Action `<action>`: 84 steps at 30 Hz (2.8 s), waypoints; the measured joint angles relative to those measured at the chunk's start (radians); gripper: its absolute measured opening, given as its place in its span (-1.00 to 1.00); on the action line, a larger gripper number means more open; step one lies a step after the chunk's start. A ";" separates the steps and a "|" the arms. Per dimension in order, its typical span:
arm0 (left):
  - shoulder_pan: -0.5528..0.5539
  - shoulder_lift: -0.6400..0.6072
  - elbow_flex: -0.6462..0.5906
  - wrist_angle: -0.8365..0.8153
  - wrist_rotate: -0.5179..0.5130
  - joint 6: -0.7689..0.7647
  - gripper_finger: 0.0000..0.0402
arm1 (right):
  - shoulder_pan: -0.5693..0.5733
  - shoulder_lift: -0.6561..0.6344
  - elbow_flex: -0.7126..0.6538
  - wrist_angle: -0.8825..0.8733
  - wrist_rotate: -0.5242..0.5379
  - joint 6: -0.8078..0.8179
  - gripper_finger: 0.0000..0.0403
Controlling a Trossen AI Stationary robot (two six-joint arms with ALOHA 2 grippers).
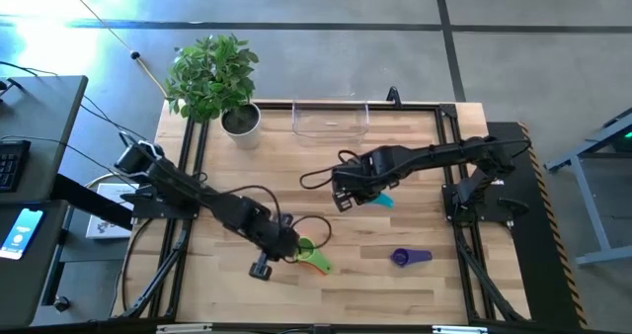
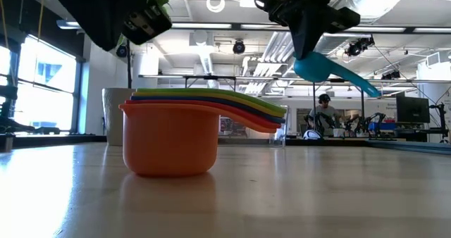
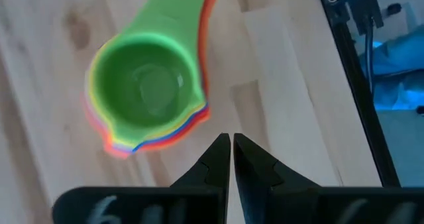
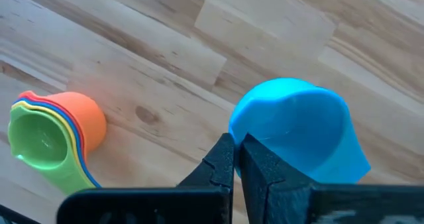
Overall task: Nest measuring cups in basket
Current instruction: Stack the light blue measuring cup on top of the green measuring cup
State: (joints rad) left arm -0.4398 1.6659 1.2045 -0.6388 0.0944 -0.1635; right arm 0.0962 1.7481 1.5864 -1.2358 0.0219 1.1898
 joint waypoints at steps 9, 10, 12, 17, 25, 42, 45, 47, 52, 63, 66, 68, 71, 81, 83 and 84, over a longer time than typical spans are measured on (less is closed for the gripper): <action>-0.022 0.081 0.000 0.086 0.000 0.018 -0.95 | -0.028 0.000 0.000 0.014 0.001 -0.035 -1.00; -0.022 0.088 0.000 0.095 0.001 0.025 -0.95 | -0.031 0.000 0.000 0.014 0.003 -0.039 -1.00; -0.021 0.104 0.000 0.127 0.001 0.045 -0.95 | -0.034 0.000 0.000 0.017 0.004 -0.039 -1.00; -0.022 0.139 0.000 0.166 0.041 0.053 -0.95 | -0.042 0.000 0.000 0.023 0.008 -0.039 -1.00; -0.020 0.189 0.000 0.225 0.049 0.053 -0.95 | -0.049 -0.001 0.000 0.034 0.008 -0.044 -1.00; 0.022 0.195 0.000 0.301 -0.008 0.070 -0.95 | -0.049 -0.001 0.000 0.037 0.029 -0.046 -1.00; 0.029 0.195 0.000 0.301 -0.013 0.071 -0.95 | -0.050 -0.001 0.000 0.037 0.029 -0.046 -1.00; 0.036 0.195 0.000 0.302 -0.019 0.071 -0.95 | -0.051 -0.001 0.000 0.037 0.030 -0.046 -1.00; 0.055 0.195 0.000 0.306 -0.066 0.071 -0.95 | -0.051 -0.001 0.000 0.037 0.034 -0.046 -1.00; 0.131 0.195 0.000 0.354 -0.129 0.070 -0.95 | -0.051 -0.001 0.000 0.037 0.035 -0.013 -1.00; 0.157 0.195 0.000 0.353 -0.131 0.071 -0.95 | -0.051 -0.001 0.000 0.037 0.036 -0.006 -1.00; 0.175 0.195 0.000 0.354 -0.132 0.071 -0.95 | -0.051 -0.001 0.000 0.036 0.038 0.009 -1.00; 0.207 0.195 0.000 0.355 -0.134 0.072 -0.95 | -0.051 -0.001 0.000 0.036 0.038 0.018 -1.00; 0.284 0.183 0.000 0.331 -0.126 0.115 -0.95 | -0.051 -0.001 0.000 0.037 0.034 0.063 -1.00; 0.285 0.165 0.000 0.319 -0.116 0.116 -0.95 | -0.051 -0.001 0.000 0.039 0.034 0.062 -1.00; 0.285 0.152 0.000 0.303 -0.108 0.116 -0.95 | -0.051 -0.001 0.000 0.041 0.034 0.060 -1.00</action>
State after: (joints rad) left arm -0.1552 1.8177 1.2049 -0.3360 -0.0141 -0.0479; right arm 0.0452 1.7473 1.5864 -1.1950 0.0561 1.2495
